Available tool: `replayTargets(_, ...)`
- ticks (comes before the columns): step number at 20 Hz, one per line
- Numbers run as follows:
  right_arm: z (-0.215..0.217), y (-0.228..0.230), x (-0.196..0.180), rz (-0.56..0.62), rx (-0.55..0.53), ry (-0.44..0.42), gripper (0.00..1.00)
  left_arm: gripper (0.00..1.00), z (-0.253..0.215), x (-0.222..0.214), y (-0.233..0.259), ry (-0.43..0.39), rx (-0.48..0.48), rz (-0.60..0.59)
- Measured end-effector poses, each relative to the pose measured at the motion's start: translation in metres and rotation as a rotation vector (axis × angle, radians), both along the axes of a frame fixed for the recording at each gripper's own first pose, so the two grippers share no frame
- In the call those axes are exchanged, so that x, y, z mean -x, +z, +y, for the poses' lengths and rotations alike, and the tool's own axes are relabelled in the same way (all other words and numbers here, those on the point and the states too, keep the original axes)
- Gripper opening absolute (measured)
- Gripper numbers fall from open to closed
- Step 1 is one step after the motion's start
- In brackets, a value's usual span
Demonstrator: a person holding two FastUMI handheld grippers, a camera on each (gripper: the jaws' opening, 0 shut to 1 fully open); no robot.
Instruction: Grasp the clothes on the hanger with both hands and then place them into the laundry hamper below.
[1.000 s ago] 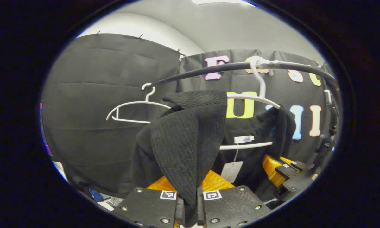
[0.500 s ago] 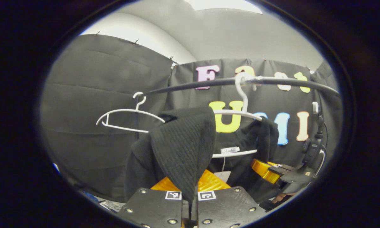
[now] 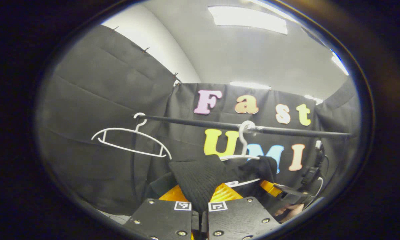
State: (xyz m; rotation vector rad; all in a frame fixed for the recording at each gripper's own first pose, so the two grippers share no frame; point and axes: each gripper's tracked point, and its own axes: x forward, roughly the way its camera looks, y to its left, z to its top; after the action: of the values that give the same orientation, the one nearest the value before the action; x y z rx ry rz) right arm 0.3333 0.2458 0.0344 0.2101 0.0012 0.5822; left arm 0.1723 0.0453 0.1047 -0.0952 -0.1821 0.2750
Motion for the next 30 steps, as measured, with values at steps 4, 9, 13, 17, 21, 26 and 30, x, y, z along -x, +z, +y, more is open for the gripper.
replayTargets(4,-0.014,0.017,-0.012,-0.040,-0.025,-0.067,0.02,0.02,0.021,-0.002,0.021,-0.003,0.016,-0.038)
replayTargets(9,-0.017,0.022,-0.031,-0.073,-0.016,-0.124,0.00,0.04,0.075,-0.002,0.017,0.037,0.078,-0.033)
replayTargets(13,-0.028,0.025,-0.052,-0.107,0.003,-0.181,0.02,0.02,0.108,0.002,-0.002,0.059,0.102,0.011)
replayTargets(17,-0.041,0.014,-0.066,-0.120,0.027,-0.237,0.00,0.02,0.117,-0.012,-0.022,0.061,0.067,0.049)
replayTargets(21,-0.048,-0.009,-0.078,-0.119,0.077,-0.262,0.00,0.03,0.125,-0.025,-0.053,0.083,0.059,0.118)
replayTargets(26,-0.047,-0.037,-0.083,-0.113,0.148,-0.254,0.00,0.03,0.126,-0.032,-0.103,0.100,0.127,0.192)
replayTargets(30,-0.038,-0.064,-0.077,-0.094,0.200,-0.204,0.02,0.03,0.112,-0.033,-0.142,0.093,0.149,0.264)
